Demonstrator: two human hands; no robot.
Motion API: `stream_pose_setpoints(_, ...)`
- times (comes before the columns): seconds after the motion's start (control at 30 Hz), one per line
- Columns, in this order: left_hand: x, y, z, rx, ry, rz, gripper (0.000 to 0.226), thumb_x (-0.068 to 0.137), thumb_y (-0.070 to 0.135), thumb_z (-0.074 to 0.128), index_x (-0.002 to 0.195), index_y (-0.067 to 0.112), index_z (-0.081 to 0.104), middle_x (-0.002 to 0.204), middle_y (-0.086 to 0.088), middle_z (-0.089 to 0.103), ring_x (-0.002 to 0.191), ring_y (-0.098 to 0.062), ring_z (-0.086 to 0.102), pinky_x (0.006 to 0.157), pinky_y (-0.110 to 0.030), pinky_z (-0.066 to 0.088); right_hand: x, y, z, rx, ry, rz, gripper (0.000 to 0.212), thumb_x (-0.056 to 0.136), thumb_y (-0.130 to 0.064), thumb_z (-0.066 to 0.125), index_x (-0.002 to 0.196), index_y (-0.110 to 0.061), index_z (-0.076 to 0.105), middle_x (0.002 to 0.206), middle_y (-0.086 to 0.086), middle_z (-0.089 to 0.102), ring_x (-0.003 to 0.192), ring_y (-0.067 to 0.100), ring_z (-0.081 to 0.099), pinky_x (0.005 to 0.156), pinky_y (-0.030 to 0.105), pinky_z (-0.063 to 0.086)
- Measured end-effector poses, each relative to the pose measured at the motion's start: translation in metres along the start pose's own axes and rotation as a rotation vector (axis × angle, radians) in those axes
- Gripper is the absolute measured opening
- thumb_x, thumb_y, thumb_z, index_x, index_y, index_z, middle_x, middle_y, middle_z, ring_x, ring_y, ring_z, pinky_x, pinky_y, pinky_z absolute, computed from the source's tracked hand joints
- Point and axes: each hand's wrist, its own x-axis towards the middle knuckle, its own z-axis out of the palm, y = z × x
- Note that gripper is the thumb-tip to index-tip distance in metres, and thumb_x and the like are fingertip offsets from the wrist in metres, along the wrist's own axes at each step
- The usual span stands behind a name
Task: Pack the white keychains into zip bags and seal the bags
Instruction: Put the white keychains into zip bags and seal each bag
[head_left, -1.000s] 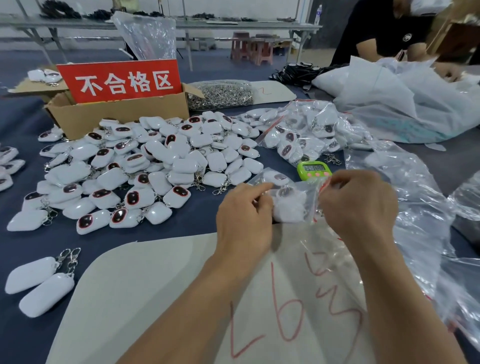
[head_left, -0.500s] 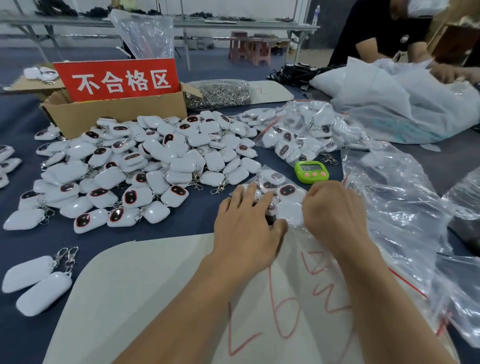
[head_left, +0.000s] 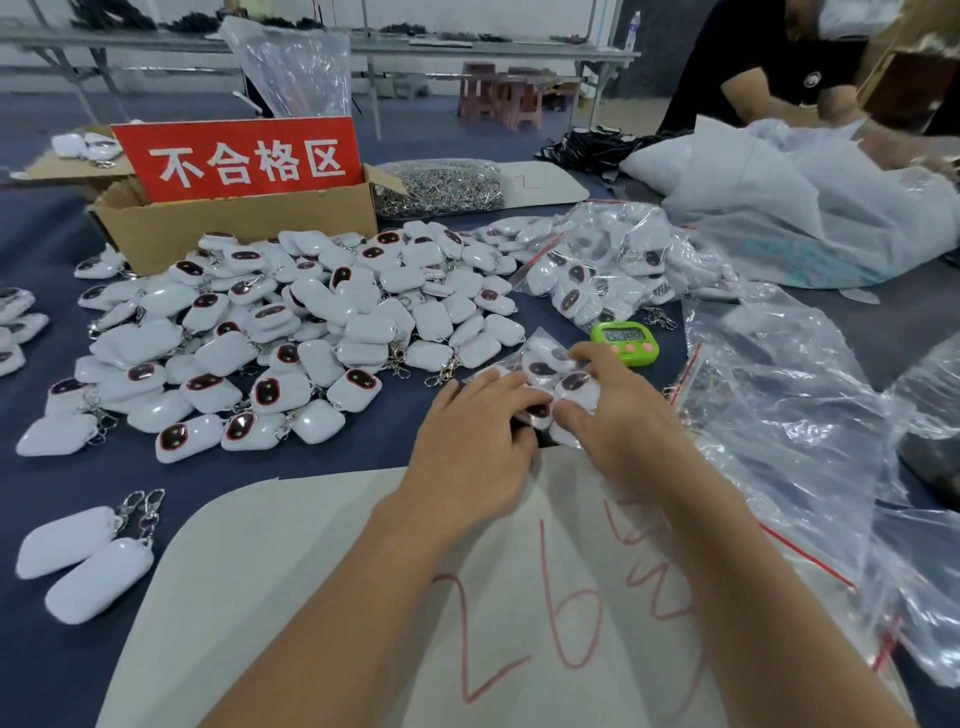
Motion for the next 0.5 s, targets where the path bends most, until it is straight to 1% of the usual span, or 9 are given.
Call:
stream_pose_setpoints(0.07,-0.004,0.002,0.001,0.079,0.026,-0.018,0.037,0.092,0.031,0.047,0.125,0.038,0.062,0.139,0.020,0.055,0.135,-0.007,0.039,0.117,-0.038,0.027,0.004,-0.002,0.001,-0.002,0.031,-0.012,0.046,0.093,-0.022,0.067,0.136,-0.031,0.053,0.131,0.000,0.055,0.116,0.025,0.054,0.084,0.027,0.030)
stream_pose_setpoints(0.13,-0.007,0.007,0.001,0.162,0.032,-0.001,0.043,0.089,0.038,0.037,0.126,0.036,0.058,0.140,0.017,0.053,0.135,-0.012,0.038,0.117,-0.039,0.026,0.007,-0.009,0.002,0.033,0.062,0.009,0.037,0.092,-0.015,0.064,0.126,-0.029,0.058,0.128,0.000,0.055,0.102,0.020,0.051,0.080,0.028,0.031)
stream_pose_setpoints(0.17,-0.008,0.008,0.000,0.192,0.023,0.001,0.045,0.089,0.040,0.033,0.128,0.034,0.056,0.141,0.016,0.052,0.137,-0.014,0.038,0.118,-0.040,0.025,0.008,-0.011,0.004,0.050,0.074,0.028,0.034,0.092,-0.011,0.062,0.121,-0.028,0.059,0.128,0.000,0.056,0.100,0.019,0.051,0.079,0.030,0.033)
stream_pose_setpoints(0.23,-0.010,0.009,-0.001,0.230,0.028,-0.004,0.042,0.091,0.041,0.034,0.127,0.033,0.056,0.138,0.015,0.053,0.137,-0.016,0.039,0.119,-0.042,0.023,0.007,-0.016,0.006,0.067,0.115,0.078,0.030,0.092,-0.008,0.058,0.116,-0.026,0.061,0.127,0.001,0.060,0.104,0.023,0.054,0.083,0.034,0.040)
stream_pose_setpoints(0.27,-0.010,0.008,-0.003,0.239,0.062,-0.006,0.036,0.092,0.040,0.038,0.121,0.033,0.059,0.132,0.015,0.056,0.134,-0.015,0.043,0.119,-0.041,0.023,0.005,-0.016,0.007,0.045,0.144,0.105,0.029,0.092,-0.008,0.056,0.116,-0.024,0.062,0.125,0.003,0.062,0.108,0.027,0.056,0.087,0.037,0.042)
stream_pose_setpoints(0.33,-0.010,0.004,-0.011,0.201,0.187,-0.033,0.022,0.092,0.035,0.048,0.104,0.032,0.067,0.112,0.016,0.065,0.120,-0.013,0.053,0.118,-0.041,0.024,0.002,-0.019,0.007,-0.019,0.219,0.123,0.038,0.089,-0.005,0.050,0.122,-0.020,0.064,0.125,0.008,0.064,0.115,0.032,0.056,0.096,0.041,0.044)
stream_pose_setpoints(0.43,-0.008,-0.011,-0.030,0.095,0.440,-0.136,0.020,0.087,0.027,0.055,0.084,0.028,0.075,0.090,0.012,0.072,0.100,-0.013,0.060,0.115,-0.037,0.028,-0.005,-0.027,0.003,-0.029,0.358,-0.008,0.057,0.079,-0.004,0.044,0.132,-0.008,0.065,0.133,0.013,0.064,0.128,0.035,0.052,0.112,0.048,0.037)
stream_pose_setpoints(0.47,-0.008,-0.017,-0.035,0.073,0.499,-0.172,0.020,0.086,0.024,0.057,0.082,0.028,0.076,0.087,0.011,0.072,0.097,-0.013,0.060,0.112,-0.035,0.029,-0.005,-0.029,0.003,-0.047,0.353,-0.060,0.057,0.080,-0.005,0.046,0.135,-0.007,0.064,0.134,0.014,0.064,0.129,0.036,0.051,0.114,0.049,0.036)
stream_pose_setpoints(0.5,-0.009,-0.023,-0.039,0.052,0.534,-0.206,0.020,0.086,0.021,0.058,0.080,0.028,0.076,0.085,0.011,0.072,0.094,-0.013,0.060,0.109,-0.033,0.030,-0.005,-0.028,0.005,-0.091,0.296,-0.094,0.054,0.085,-0.007,0.051,0.138,-0.009,0.062,0.135,0.013,0.063,0.129,0.036,0.051,0.114,0.047,0.035)
